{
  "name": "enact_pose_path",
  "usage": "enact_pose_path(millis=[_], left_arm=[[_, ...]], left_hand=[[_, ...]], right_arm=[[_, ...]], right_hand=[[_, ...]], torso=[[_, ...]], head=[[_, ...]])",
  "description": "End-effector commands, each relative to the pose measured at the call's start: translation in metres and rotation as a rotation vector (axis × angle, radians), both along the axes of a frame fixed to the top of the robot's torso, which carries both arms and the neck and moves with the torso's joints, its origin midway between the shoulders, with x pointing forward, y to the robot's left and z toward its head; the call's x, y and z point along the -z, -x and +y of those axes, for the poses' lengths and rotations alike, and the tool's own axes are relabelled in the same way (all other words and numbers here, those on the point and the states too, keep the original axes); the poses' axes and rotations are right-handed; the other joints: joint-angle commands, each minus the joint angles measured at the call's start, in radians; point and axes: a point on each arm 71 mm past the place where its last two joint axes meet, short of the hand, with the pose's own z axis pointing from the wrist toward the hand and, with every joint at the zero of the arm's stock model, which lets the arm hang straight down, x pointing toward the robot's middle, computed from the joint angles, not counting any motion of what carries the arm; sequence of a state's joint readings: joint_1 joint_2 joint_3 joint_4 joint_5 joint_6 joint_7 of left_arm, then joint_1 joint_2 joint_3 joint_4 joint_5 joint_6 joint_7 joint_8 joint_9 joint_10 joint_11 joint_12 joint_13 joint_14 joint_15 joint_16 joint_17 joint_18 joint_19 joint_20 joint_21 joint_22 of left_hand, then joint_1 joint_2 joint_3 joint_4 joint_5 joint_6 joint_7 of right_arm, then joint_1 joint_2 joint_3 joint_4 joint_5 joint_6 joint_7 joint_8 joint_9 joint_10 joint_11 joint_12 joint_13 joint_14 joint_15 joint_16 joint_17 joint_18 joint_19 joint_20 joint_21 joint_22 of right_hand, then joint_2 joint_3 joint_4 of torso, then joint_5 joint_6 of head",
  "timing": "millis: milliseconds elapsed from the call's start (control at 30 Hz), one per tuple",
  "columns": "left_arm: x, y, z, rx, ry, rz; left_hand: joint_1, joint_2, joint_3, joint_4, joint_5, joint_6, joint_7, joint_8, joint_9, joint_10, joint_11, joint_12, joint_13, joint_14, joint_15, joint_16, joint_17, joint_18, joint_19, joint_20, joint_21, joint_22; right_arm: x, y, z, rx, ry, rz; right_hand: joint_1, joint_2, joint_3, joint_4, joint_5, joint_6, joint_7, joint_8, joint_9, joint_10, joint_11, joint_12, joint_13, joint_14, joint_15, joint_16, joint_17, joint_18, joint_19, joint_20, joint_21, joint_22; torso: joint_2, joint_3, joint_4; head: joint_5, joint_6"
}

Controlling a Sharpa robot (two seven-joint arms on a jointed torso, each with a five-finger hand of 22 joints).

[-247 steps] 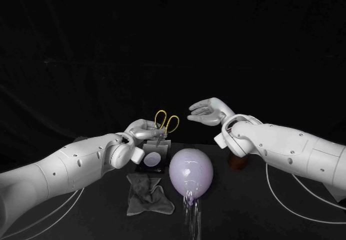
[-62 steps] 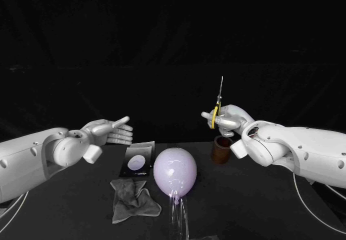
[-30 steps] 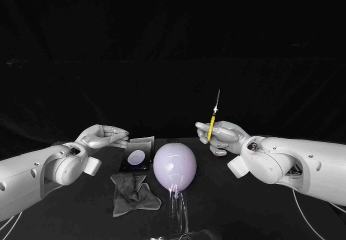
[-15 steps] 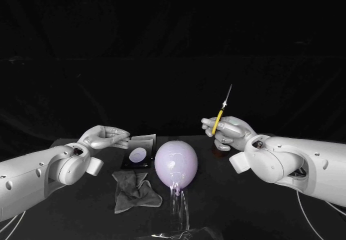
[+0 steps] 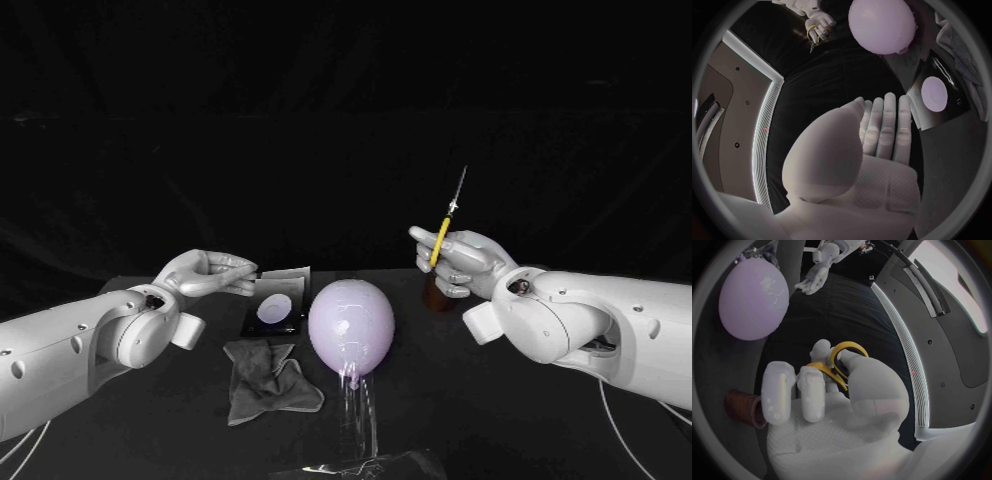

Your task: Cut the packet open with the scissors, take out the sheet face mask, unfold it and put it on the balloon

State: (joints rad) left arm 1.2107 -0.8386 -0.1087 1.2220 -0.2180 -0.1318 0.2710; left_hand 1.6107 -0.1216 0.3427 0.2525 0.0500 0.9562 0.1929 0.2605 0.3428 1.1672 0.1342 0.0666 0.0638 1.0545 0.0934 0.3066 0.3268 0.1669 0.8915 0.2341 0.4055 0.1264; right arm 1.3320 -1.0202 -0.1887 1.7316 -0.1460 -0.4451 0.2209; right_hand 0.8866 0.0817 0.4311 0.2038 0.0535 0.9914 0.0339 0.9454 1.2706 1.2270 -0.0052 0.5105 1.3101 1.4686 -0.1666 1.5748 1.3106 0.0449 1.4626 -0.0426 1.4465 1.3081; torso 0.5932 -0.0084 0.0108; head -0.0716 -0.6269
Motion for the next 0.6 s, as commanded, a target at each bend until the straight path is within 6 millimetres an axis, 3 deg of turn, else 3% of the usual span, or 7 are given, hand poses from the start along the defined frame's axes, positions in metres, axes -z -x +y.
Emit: enact_pose_path(millis=[33,200,233,267,300,333,600], left_arm=[[-0.0010,-0.0010,-0.0010,-0.002,0.000,-0.012],[0.0003,-0.0013,-0.0010,-0.001,0.000,-0.011],[0.0007,-0.0012,-0.0010,-0.001,0.000,-0.011],[0.0011,-0.0010,-0.0011,0.000,0.000,-0.010],[0.0016,-0.0009,-0.0012,0.000,0.001,-0.009],[0.0022,-0.0007,-0.0013,0.000,0.000,-0.009],[0.0050,0.0009,-0.0025,0.024,-0.050,-0.050]], left_hand=[[0.001,-0.010,0.010,-0.002,0.000,0.005,0.003,-0.006,-0.001,0.001,0.003,0.000,0.001,0.006,0.001,0.006,0.001,0.015,-0.008,0.000,0.006,0.002],[0.000,-0.010,0.011,-0.002,0.000,0.005,0.003,-0.006,-0.001,0.002,0.003,0.000,0.001,0.006,0.001,0.006,0.002,0.015,-0.008,0.000,0.006,0.002],[0.000,-0.010,0.011,-0.002,0.000,0.005,0.003,-0.006,-0.001,0.002,0.003,0.000,0.001,0.006,0.001,0.006,0.002,0.015,-0.008,0.000,0.006,0.002],[0.000,-0.010,0.011,-0.002,0.000,0.005,0.003,-0.006,-0.001,0.002,0.003,0.000,0.001,0.006,0.001,0.006,0.002,0.015,-0.008,0.000,0.006,0.002],[0.000,-0.010,0.011,-0.002,0.000,0.005,0.003,-0.006,-0.001,0.002,0.003,0.000,0.001,0.006,0.001,0.006,0.002,0.015,-0.008,0.000,0.006,0.002],[0.000,-0.011,0.011,-0.002,0.000,0.005,0.003,-0.006,-0.001,0.002,0.003,0.000,0.001,0.006,0.001,0.006,0.002,0.015,-0.008,0.000,0.006,0.002],[0.001,-0.021,0.019,-0.006,0.000,0.002,0.002,-0.008,-0.002,-0.001,0.004,-0.002,0.000,0.002,0.002,0.005,0.002,0.014,-0.010,-0.001,0.008,0.003]], right_arm=[[0.0026,0.0036,0.0069,-0.097,0.036,0.032],[0.0045,0.0079,0.0131,-0.148,-0.006,0.087],[0.0045,0.0084,0.0137,-0.145,-0.013,0.091],[0.0042,0.0089,0.0144,-0.145,-0.021,0.091],[0.0036,0.0093,0.0149,-0.142,-0.029,0.086],[0.0028,0.0095,0.0152,-0.132,-0.039,0.079],[-0.0018,0.0089,0.0124,-0.082,-0.078,0.020]], right_hand=[[-0.073,0.061,-0.016,0.056,-0.005,0.579,-0.116,0.625,0.300,0.344,-0.132,1.060,0.261,0.102,-0.004,-0.004,0.260,-0.012,0.027,-0.009,0.005,0.188],[-0.110,0.108,-0.032,0.088,-0.004,0.567,-0.114,0.614,0.295,0.344,-0.130,1.060,0.261,0.102,-0.005,-0.004,0.260,-0.020,0.045,-0.010,0.031,0.205],[-0.101,0.141,-0.015,0.072,0.001,0.372,-0.106,0.434,0.211,0.344,-0.125,1.060,0.261,0.102,-0.002,-0.004,0.260,-0.021,0.048,-0.009,0.036,0.209],[-0.101,0.141,-0.015,0.072,0.001,0.372,-0.106,0.434,0.211,0.344,-0.125,1.060,0.261,0.102,-0.002,-0.004,0.260,-0.021,0.048,-0.009,0.036,0.209],[-0.075,0.138,0.003,0.044,-0.003,0.227,-0.094,0.298,0.153,0.344,-0.114,1.060,0.261,0.102,0.003,-0.004,0.260,-0.020,0.042,-0.003,0.029,0.205],[-0.029,0.131,0.038,-0.002,0.005,-0.153,-0.063,-0.074,-0.005,0.344,-0.088,1.060,0.261,0.102,0.024,-0.004,0.260,-0.018,0.035,0.003,0.019,0.200],[0.108,0.145,0.227,-0.154,-0.002,-0.321,0.053,-0.298,-0.120,0.344,0.018,1.060,0.261,0.095,0.109,-0.017,0.237,0.018,-0.094,0.066,-0.168,0.092]], torso=[[0.000,-0.0004,-0.0006],[0.000,0.0001,0.0011],[0.001,0.0000,0.0012],[0.000,-0.0002,0.0010],[0.000,-0.0001,0.0010],[0.000,0.0000,0.0010],[0.000,-0.0002,0.0013]], head=[[-0.004,-0.002],[-0.008,-0.007],[-0.006,-0.007],[0.001,-0.009],[0.006,-0.012],[0.015,-0.015],[0.057,-0.029]])
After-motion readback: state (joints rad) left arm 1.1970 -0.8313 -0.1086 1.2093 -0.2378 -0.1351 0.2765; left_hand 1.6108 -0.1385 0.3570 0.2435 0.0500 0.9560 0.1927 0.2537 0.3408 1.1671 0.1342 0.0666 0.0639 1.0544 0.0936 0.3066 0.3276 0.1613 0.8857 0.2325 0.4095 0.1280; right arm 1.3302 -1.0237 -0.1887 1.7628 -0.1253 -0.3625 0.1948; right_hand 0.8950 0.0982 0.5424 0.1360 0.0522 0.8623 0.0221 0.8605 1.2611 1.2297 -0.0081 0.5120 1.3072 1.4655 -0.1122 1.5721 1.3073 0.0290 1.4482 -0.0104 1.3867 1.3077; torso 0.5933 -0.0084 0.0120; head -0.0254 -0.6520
